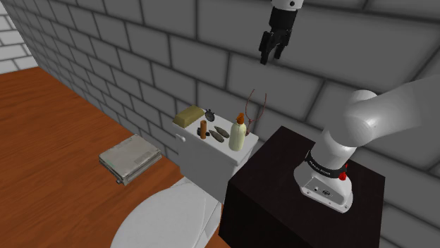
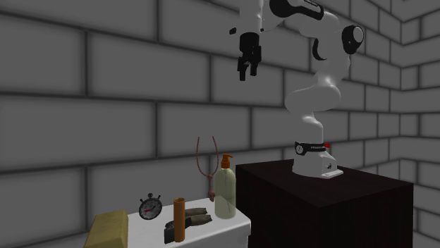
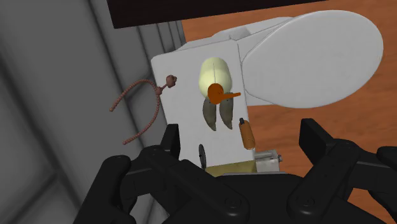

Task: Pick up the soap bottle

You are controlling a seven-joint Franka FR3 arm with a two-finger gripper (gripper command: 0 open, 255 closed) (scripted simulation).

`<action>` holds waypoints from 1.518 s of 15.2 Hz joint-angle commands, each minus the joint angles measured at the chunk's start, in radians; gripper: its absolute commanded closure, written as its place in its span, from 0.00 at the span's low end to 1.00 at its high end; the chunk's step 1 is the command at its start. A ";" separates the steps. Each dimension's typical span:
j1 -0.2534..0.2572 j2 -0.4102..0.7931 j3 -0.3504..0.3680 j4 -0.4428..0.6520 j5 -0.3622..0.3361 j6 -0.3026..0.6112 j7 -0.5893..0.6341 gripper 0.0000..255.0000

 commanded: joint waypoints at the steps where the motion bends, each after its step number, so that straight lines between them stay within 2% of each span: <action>1: 0.000 0.000 0.000 0.000 0.000 0.000 0.000 0.00; 7: 0.000 0.087 0.005 -0.137 -0.007 0.214 0.009 0.00; 12: -0.003 0.210 0.009 -0.216 -0.016 0.406 0.019 0.00; 22: -0.019 0.583 0.021 -0.258 -0.057 0.803 0.057 0.00; 23: -0.020 0.604 0.022 -0.256 -0.060 0.821 0.060 0.00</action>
